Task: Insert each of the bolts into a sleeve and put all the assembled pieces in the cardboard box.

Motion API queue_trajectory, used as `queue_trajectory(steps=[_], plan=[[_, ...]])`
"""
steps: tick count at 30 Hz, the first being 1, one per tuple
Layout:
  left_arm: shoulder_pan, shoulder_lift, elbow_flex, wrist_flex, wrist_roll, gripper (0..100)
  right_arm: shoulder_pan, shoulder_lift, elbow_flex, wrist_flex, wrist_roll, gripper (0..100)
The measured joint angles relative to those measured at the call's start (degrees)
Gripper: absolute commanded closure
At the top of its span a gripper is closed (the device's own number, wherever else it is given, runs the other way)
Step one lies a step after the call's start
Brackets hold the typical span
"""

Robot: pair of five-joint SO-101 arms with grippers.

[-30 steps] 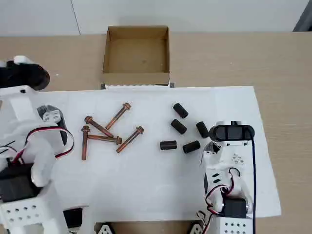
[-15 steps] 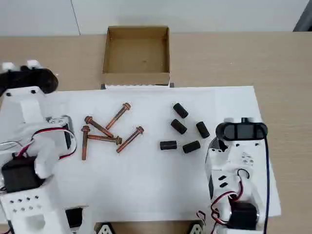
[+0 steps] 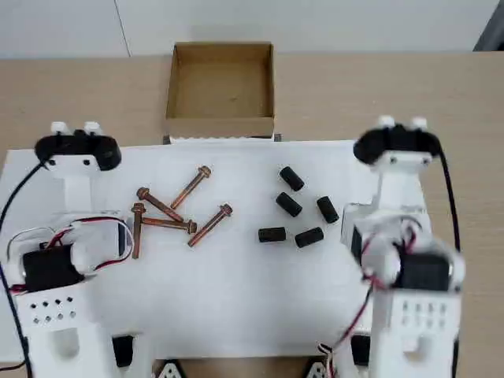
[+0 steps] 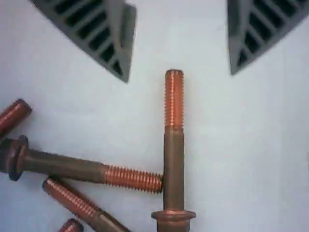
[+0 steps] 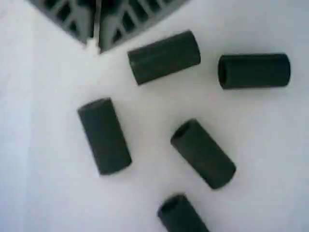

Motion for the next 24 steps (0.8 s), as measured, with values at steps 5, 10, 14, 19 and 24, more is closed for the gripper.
queue_trajectory(steps=[5, 10, 14, 19, 24], plan=[[0.00, 0.09, 0.26, 0.00, -0.53, 87, -0.09, 17.05, -12.04, 8.97, 0.44, 99.5], [0.00, 0.18, 0.35, 0.00, -3.96, 87, -2.11, 30.59, -22.42, 13.63, 8.26, 99.5], [0.00, 0.18, 0.35, 0.00, -5.27, 87, -5.71, 36.66, -27.25, 14.24, 16.09, 99.4], [0.00, 0.18, 0.35, 0.00, -5.27, 87, -9.67, 42.20, -29.89, 14.24, 18.64, 98.7], [0.00, 0.18, 0.62, 0.00, -6.42, 87, -9.93, 48.35, -29.98, 13.01, 22.86, 89.4]])
